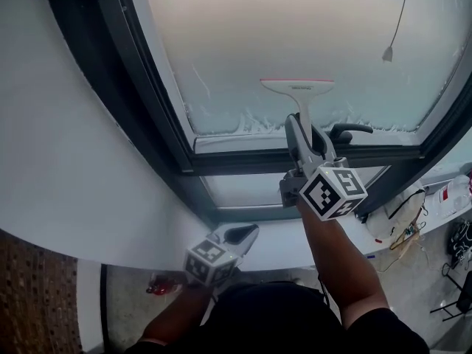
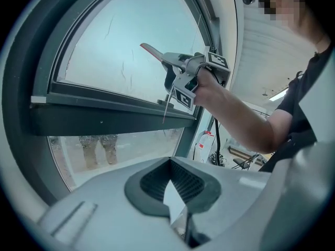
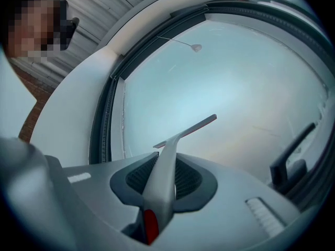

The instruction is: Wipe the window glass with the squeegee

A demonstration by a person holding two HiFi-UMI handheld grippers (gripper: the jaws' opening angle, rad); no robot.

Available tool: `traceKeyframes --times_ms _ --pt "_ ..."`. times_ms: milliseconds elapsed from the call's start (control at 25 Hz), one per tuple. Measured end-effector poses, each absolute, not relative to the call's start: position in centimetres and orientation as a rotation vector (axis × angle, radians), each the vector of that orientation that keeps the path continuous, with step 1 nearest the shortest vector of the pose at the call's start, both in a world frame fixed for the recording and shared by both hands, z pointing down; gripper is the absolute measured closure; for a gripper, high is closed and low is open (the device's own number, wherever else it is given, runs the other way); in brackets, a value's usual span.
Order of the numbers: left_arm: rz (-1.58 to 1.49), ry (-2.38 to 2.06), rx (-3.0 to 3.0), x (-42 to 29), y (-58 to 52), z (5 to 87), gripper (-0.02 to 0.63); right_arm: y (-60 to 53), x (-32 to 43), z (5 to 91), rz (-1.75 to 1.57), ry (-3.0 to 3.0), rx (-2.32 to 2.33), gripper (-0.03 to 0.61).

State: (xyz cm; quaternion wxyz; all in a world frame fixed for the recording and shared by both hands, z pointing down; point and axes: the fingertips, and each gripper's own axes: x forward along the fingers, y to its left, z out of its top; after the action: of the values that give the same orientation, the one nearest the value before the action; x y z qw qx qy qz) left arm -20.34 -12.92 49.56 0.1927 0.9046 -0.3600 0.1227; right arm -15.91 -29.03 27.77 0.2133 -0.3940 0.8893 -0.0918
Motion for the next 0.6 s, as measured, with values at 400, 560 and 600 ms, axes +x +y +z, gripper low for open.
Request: traceKeyframes --times_ms 400,560,600 --pt "0.349 -1.009 2.521 -20.9 -12.8 50.3 0.614 -28.9 -16.0 35.8 -0.512 2.474 -1.124 0.483" --pt "0.344 -1.002 2.522 -20.9 -12.7 50.3 0.614 -28.7 -16.2 38.3 -0.591 2.482 -1.136 0.483" --pt "0.341 -0.998 2.523 -20.9 -12.6 50.2 0.614 -28.7 -16.2 39.0 -0.616 2.485 -1.141 0.483"
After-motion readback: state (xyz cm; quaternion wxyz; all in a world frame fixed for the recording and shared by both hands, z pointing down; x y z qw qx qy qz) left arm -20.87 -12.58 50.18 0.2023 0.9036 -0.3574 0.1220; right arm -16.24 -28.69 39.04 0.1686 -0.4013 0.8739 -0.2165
